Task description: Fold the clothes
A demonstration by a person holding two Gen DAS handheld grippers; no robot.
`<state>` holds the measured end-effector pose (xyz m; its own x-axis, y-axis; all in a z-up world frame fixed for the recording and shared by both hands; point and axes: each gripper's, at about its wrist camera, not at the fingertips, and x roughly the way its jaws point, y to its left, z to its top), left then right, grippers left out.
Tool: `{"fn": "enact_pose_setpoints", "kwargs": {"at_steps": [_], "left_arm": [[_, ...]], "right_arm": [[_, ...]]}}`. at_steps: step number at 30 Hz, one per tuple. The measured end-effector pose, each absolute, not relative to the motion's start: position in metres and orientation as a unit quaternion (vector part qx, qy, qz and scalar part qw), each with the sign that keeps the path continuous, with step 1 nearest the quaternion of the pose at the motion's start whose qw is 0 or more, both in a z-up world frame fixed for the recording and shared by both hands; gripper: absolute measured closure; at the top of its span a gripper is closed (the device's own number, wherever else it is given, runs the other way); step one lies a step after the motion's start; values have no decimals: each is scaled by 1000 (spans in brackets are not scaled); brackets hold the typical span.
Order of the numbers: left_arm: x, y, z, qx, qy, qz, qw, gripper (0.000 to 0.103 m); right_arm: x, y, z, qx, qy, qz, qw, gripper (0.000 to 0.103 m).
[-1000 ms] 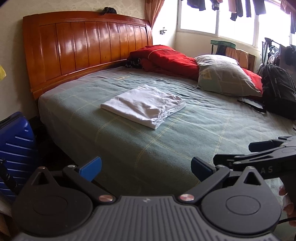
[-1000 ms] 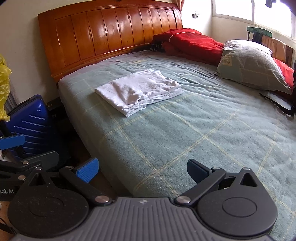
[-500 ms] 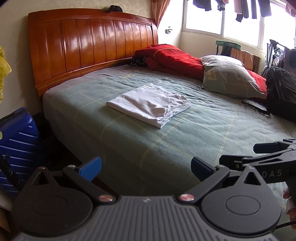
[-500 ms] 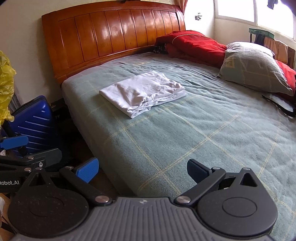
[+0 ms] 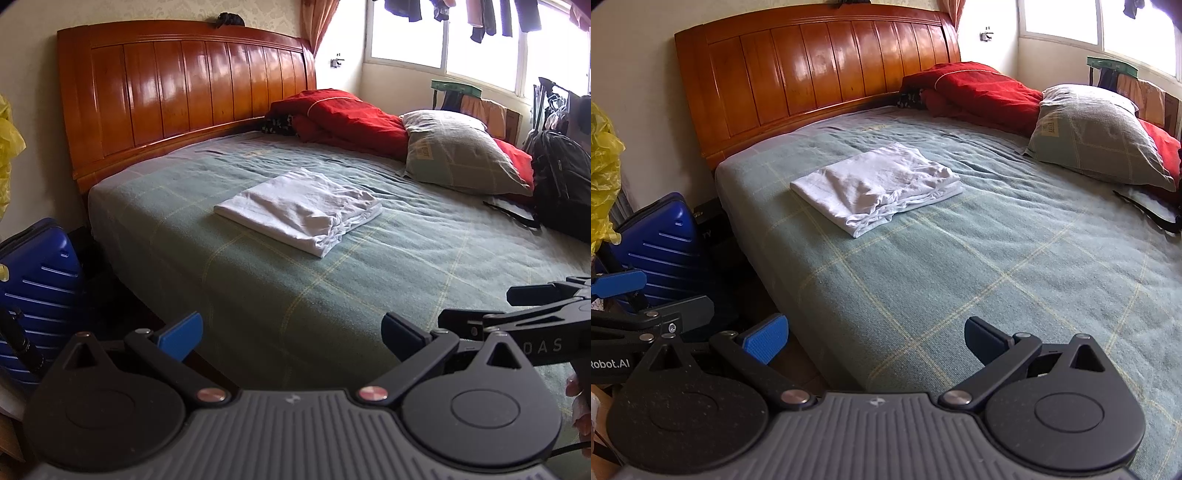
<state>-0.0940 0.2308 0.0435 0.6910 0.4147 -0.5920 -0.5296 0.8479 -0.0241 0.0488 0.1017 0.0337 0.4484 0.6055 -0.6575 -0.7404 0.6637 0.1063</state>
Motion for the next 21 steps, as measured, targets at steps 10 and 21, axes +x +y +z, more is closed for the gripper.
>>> {"fn": "enact_pose_setpoints", "kwargs": {"at_steps": [10,21], "left_arm": [[-93,229,45,-95,298,255,915,1],[-93,228,45,-97,298,253,915,1]], "right_arm": [[49,102,34,-98,346,397,845,0],[49,103,33,-97,346,398,844,0]]}}
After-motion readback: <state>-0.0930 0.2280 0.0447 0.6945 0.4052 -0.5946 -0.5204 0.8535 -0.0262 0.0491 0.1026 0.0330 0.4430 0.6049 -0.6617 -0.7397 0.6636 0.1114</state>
